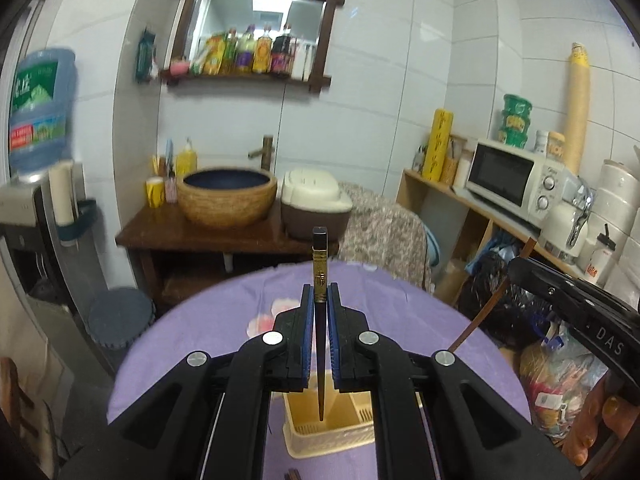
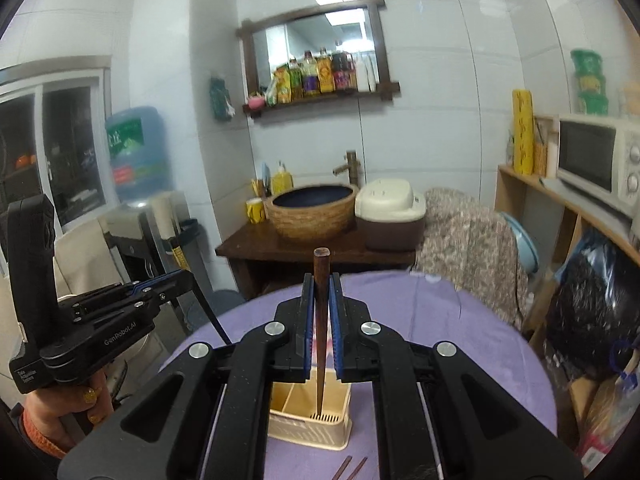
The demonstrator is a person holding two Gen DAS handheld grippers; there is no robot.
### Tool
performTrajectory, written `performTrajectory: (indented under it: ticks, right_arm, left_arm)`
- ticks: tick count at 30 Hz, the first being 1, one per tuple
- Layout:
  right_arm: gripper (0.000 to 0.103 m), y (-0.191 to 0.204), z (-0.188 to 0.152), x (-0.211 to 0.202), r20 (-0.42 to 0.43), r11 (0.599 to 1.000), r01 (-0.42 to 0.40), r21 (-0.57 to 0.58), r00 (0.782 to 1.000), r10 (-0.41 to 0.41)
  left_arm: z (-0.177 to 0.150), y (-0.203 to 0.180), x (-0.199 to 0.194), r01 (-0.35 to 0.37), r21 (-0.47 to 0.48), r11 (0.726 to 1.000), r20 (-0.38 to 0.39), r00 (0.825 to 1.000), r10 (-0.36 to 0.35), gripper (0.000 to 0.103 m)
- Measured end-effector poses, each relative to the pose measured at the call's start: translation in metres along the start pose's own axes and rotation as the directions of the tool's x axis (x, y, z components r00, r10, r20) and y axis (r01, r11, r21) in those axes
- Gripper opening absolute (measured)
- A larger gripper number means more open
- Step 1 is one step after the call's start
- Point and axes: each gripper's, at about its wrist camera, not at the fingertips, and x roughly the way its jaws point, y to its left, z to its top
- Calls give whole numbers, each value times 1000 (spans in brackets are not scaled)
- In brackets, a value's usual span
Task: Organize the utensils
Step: 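Lower the chopstick into the holder and open the right tool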
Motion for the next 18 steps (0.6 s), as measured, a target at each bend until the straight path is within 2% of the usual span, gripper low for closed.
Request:
performTrajectory:
  ticks: [4,11,18]
  right_arm:
    - [8,-3,-23,19,-45,1000,0,4,999,0]
    - [8,-6,-42,37,-87,1000,13,16,996,-11]
    - [8,-9,-49,37,-66,999,32,23,997,-31]
  left_arm:
    - [-25,10,18,2,-25,1000,-61,998,-4,8]
    - [-40,16,34,-2,-35,999,-116,993,-2,8]
    - [-46,19,38,-3,-47,999,-129,992,-3,9]
